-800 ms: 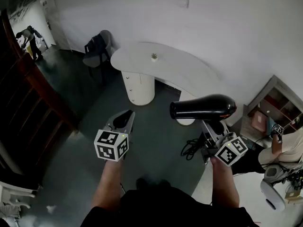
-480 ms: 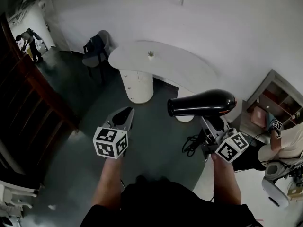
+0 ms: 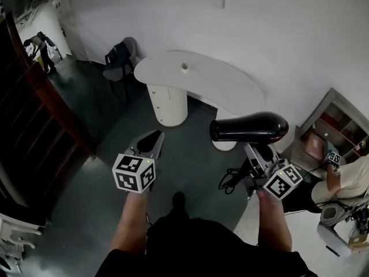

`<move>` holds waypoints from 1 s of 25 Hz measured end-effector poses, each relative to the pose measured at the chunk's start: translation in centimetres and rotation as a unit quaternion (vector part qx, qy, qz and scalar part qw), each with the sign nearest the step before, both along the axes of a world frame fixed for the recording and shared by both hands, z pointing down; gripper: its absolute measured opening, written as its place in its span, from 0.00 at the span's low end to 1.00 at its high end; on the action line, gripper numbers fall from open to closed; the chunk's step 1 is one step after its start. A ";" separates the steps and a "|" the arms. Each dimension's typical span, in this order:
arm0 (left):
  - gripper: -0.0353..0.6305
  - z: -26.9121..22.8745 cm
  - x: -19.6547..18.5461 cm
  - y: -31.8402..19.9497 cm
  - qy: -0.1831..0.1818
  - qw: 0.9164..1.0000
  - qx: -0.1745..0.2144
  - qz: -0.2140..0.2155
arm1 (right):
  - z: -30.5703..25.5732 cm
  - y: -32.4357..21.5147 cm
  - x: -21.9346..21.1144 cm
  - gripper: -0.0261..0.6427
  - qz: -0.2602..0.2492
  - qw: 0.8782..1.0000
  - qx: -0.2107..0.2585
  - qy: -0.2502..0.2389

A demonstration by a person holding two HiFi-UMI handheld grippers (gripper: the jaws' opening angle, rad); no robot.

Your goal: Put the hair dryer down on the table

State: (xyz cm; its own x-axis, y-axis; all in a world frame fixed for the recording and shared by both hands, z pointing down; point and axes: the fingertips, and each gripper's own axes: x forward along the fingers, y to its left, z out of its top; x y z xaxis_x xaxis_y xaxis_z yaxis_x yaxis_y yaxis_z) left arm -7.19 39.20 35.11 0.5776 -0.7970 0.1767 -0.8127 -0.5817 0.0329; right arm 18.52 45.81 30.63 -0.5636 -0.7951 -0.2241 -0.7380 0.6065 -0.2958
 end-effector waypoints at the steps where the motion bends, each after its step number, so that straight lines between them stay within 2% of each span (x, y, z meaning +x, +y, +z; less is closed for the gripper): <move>1: 0.11 0.1 0.0 -0.3 0.000 1.000 0.000 0.001 | 0.1 -0.2 0.0 0.30 0.001 1.000 -0.002 0.000; 6: 0.11 1.1 0.7 -2.9 0.001 1.000 -0.008 0.009 | 1.1 -2.7 0.0 0.30 0.002 1.000 -0.015 0.003; 11: 0.11 2.3 1.1 -7.8 0.009 1.000 -0.017 0.020 | 2.0 -6.9 0.2 0.30 0.011 0.999 -0.032 0.000; 18: 0.11 2.7 0.8 -16.9 0.003 0.999 -0.024 0.044 | 2.4 -16.2 -0.4 0.30 0.019 0.999 -0.039 -0.013; 25: 0.11 3.0 -1.1 -25.4 0.002 0.998 -0.028 0.058 | 2.3 -24.7 -3.1 0.30 0.018 0.999 -0.042 -0.016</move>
State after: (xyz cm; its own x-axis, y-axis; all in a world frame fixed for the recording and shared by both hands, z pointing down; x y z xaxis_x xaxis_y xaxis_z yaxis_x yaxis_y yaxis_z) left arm -8.27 13.80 38.16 0.6659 -0.7142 0.2157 -0.7402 -0.6687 0.0713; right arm 15.45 21.14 32.93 -0.5285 -0.8310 -0.1738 -0.7478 0.5526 -0.3680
